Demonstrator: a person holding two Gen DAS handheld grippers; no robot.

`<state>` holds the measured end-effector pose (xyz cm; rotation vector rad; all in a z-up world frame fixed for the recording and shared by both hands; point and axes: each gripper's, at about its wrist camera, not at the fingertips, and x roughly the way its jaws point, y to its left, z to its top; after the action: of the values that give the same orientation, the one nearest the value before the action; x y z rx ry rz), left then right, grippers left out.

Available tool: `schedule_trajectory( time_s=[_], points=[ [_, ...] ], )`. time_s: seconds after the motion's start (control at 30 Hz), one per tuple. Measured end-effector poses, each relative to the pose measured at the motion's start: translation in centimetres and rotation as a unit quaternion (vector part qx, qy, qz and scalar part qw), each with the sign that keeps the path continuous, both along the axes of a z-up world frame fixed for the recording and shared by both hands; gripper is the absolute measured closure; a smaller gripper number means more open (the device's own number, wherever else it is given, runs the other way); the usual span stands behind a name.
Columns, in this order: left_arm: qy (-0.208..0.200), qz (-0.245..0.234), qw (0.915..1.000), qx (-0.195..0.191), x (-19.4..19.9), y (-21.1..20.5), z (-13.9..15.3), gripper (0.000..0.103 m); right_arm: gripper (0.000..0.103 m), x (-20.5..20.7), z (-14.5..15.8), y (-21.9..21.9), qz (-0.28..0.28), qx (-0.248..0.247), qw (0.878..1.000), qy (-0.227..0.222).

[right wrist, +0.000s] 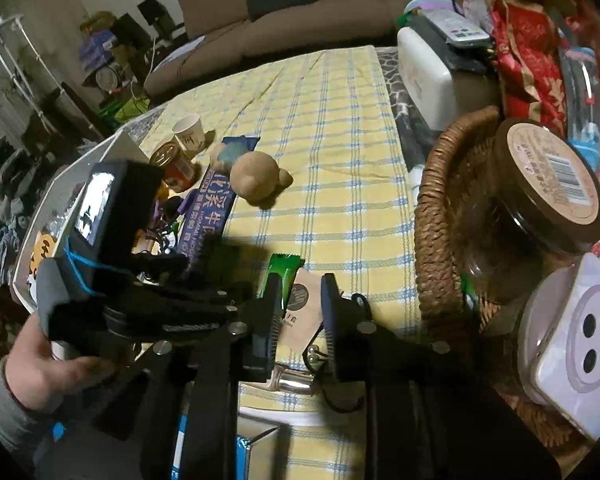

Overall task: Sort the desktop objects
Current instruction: 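Lift the green sachet and carry it toward the white box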

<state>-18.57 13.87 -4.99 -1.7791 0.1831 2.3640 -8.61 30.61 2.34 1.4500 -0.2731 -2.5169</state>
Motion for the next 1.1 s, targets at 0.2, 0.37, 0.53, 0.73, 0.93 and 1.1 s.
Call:
schedule_trajectory(
  time_s=[0.2,0.37,0.53,0.73,0.93,1.1],
  points=[
    [0.017,0.011,0.9993,0.033,0.2,-1.2,0.9,0.081,0.077,-0.4,-0.5,-0.1,-0.003,-0.002,1.000,-0.003],
    [0.011,0.018,0.9966,0.080,0.9,-3.4,1.7,0.081,0.069,-1.1,-1.0,-1.0,0.001,0.003,1.000,-0.008],
    [0.016,0.034,0.9907,0.130,2.2,-5.5,3.5,0.081,0.068,-2.9,-2.7,-3.6,0.020,0.037,0.999,-0.028],
    [0.029,0.038,0.9809,0.189,3.3,-7.4,6.8,0.081,0.068,-4.2,-5.0,-6.5,0.043,0.069,0.996,-0.045],
    [0.039,0.042,0.9745,0.217,4.3,-9.7,9.3,0.081,0.078,-4.6,-7.4,-8.4,0.069,0.143,0.986,-0.056],
    [0.045,0.046,0.9691,0.238,5.9,-12.3,11.6,0.081,0.083,-4.1,-6.6,-7.9,0.076,0.132,0.987,-0.050]
  ],
)
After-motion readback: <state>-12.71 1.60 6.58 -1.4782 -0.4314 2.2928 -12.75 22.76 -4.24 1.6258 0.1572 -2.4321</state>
